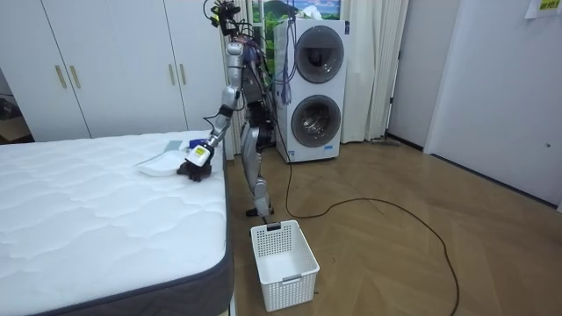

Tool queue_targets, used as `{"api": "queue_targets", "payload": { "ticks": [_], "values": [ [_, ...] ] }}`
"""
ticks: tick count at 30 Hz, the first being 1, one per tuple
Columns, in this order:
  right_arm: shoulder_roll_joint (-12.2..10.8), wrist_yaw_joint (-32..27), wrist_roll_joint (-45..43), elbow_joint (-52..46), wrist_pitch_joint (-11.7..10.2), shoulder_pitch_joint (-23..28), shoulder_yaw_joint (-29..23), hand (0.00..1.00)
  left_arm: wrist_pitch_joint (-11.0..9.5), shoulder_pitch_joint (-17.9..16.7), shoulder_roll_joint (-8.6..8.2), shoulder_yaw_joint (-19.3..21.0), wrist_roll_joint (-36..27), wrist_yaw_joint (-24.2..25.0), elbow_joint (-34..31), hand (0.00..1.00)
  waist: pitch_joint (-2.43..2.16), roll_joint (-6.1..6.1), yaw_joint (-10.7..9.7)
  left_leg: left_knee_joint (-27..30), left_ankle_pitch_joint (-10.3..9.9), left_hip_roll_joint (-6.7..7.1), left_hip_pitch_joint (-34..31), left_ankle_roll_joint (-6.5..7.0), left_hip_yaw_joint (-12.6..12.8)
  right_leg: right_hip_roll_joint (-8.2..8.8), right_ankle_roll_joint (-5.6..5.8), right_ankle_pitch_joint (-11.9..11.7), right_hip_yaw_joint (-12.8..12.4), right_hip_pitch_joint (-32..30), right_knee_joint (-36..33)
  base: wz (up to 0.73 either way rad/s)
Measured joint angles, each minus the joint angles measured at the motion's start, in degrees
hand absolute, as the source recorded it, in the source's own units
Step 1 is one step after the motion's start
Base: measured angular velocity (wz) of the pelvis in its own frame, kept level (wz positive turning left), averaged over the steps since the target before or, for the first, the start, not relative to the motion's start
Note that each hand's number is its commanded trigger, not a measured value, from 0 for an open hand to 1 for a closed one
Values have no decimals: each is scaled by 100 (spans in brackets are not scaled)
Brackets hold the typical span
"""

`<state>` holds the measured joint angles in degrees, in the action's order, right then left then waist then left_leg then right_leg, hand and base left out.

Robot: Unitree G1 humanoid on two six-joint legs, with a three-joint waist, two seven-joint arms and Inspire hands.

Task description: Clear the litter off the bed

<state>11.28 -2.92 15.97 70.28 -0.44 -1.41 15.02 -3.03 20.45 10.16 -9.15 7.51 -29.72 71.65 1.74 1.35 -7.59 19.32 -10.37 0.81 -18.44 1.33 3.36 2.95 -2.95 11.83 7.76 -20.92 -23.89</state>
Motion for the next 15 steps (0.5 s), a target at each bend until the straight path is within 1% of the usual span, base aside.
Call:
{"api": "queue_targets", "payload": {
  "ticks": [3, 5, 7, 10, 15],
  "values": [
    [-2, -9, 7, -41, 63, 88, 8, 0, 95, -2, 19, -6, -21, 5, 80, 100, 0, 0, -6, -13, 1, -4, 17, 2, 109, 3, 11, 5, -50, 0, 0, -7],
    [-5, -13, 27, -37, 71, 110, 9, 0, 179, -5, -11, -9, -57, 30, 170, 100, -1, 0, -15, -14, 1, -4, 21, 2, 128, 2, 14, 6, -66, -1, 1, -6],
    [-23, -31, 29, -64, 93, 132, 7, 0, 283, -15, -93, -8, -66, 87, 316, 100, 0, 0, -7, -16, 1, -9, 15, 2, 134, -9, 14, 6, -73, -5, 10, 0],
    [-32, -96, 29, -103, 111, 150, 7, 0, 311, -16, -155, -8, -67, 153, 403, 100, 0, 1, -13, -15, 1, -8, 10, 2, 134, -16, 13, 7, -71, -7, 24, 0],
    [-42, -137, 52, -114, 120, 149, 7, 0, 290, -9, -173, 1, -112, 163, 402, 100, 2, 4, -9, -13, 1, -10, 21, 2, 135, -14, 10, 9, -79, -15, 16, 0]
  ]
}}
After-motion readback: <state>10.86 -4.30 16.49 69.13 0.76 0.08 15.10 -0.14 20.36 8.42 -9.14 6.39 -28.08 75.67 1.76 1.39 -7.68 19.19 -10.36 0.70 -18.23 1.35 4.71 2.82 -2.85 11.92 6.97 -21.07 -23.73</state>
